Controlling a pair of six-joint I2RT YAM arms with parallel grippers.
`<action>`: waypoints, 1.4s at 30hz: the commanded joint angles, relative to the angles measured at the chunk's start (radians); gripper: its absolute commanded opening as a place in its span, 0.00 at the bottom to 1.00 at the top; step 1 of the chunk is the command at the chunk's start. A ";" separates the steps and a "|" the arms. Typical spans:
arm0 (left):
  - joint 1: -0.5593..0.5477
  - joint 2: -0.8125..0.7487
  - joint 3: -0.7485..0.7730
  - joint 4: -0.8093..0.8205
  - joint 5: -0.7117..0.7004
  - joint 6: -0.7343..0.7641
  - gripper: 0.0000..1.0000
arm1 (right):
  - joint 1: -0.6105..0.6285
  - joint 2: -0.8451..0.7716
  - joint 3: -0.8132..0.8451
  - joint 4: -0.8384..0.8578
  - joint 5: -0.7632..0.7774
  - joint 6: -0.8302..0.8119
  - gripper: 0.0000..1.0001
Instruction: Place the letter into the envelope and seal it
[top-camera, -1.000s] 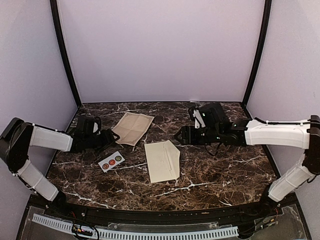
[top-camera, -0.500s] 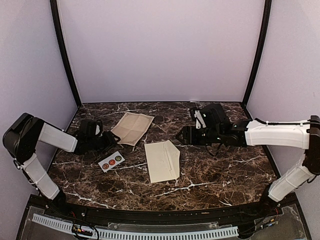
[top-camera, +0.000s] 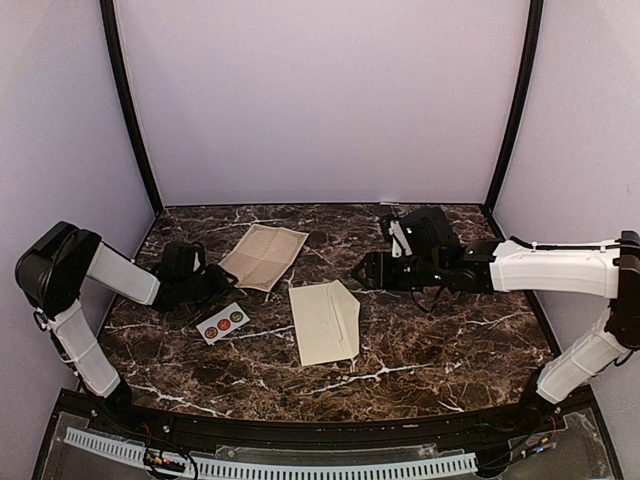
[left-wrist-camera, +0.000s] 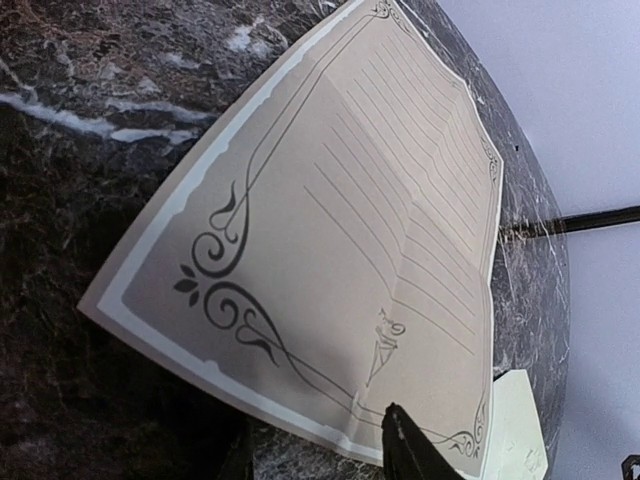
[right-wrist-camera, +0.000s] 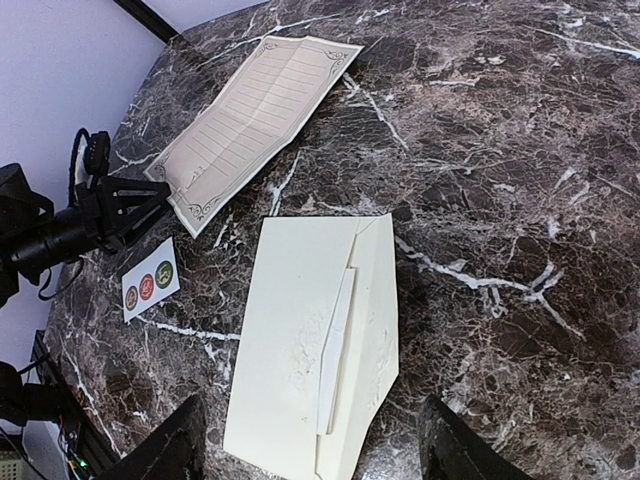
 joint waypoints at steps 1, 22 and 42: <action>0.007 0.030 0.019 0.048 -0.075 -0.015 0.40 | -0.007 0.002 0.007 0.028 0.010 0.011 0.68; 0.007 -0.323 0.009 -0.013 -0.051 0.236 0.00 | -0.009 -0.120 -0.061 0.090 0.061 -0.001 0.70; -0.178 -0.592 0.324 -0.512 0.541 0.621 0.00 | -0.020 -0.327 -0.202 0.382 -0.158 -0.098 0.85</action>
